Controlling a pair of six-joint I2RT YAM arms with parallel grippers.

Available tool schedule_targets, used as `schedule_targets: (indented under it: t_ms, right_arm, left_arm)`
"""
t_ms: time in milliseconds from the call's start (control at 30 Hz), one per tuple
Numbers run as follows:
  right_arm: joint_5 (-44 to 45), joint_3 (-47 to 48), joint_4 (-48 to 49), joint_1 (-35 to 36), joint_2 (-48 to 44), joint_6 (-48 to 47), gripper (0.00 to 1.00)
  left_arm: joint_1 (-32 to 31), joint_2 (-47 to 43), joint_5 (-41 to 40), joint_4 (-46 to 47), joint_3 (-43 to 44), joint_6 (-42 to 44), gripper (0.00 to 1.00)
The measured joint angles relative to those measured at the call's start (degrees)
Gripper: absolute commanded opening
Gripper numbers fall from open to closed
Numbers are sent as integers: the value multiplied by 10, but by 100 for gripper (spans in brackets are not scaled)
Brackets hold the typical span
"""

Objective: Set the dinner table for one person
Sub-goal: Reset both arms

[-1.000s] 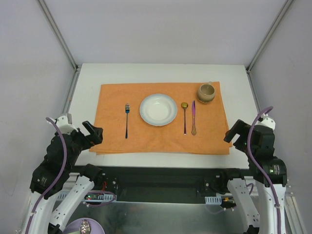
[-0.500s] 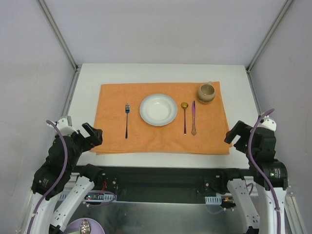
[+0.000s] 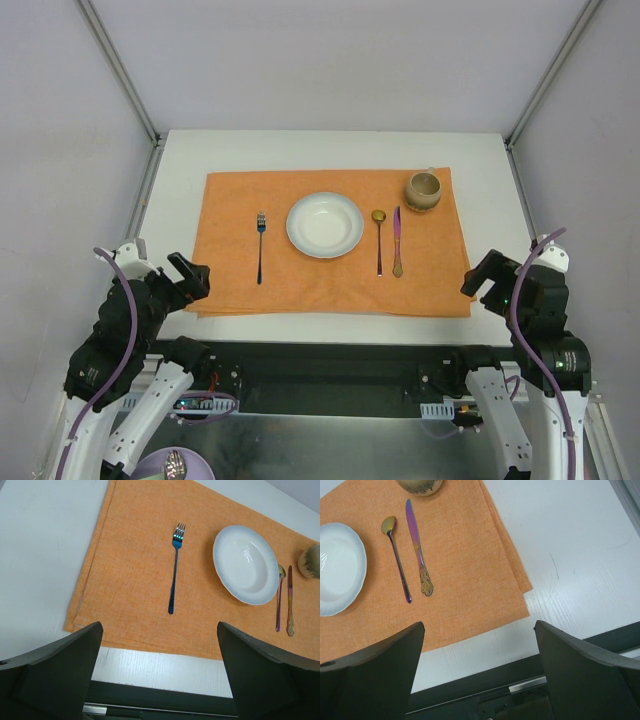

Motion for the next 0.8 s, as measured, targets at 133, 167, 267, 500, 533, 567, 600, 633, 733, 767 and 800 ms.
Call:
schedule_targets:
  t_ms: [133,167,267,500,533,567,600,633,733,767,800]
  right_arm:
    - [0,0,0,0,-4,0,96]
    - [0,0,0,0,-4,0,96]
    - [0,0,0,0,-4,0,96]
    - [0,0,-1,0,-4,0,96]
    - [0,0,-1,0,-5,0,96]
    - [0,0,-1,0,-5,0,96]
    - [0,0,-1,0,-5,0,96]
    - [0,0,-1,0,-6,0,96]
    - [0,0,-3,0,-7,0,96]
    - [0,0,-4,0,-7,0,96]
    - [0,0,-4,0,-7,0,96]
  left_arm:
    - [0,-2,0,0,0,0,99]
    - [0,-3,0,0,0,0,99]
    - [0,-5,0,0,0,0,99]
    - [0,-6,0,0,0,0,99]
    - [0,-6,0,0,0,0,99]
    - [0,-7,0,0,0,0,99]
    - [0,-7,0,0,0,0,99]
    - [0,-8,0,0,0,0,99]
    - [0,-8,0,0,0,0,99]
    - [0,-9,0,0,0,0,99]
    - [0,-9,0,0,0,0,99]
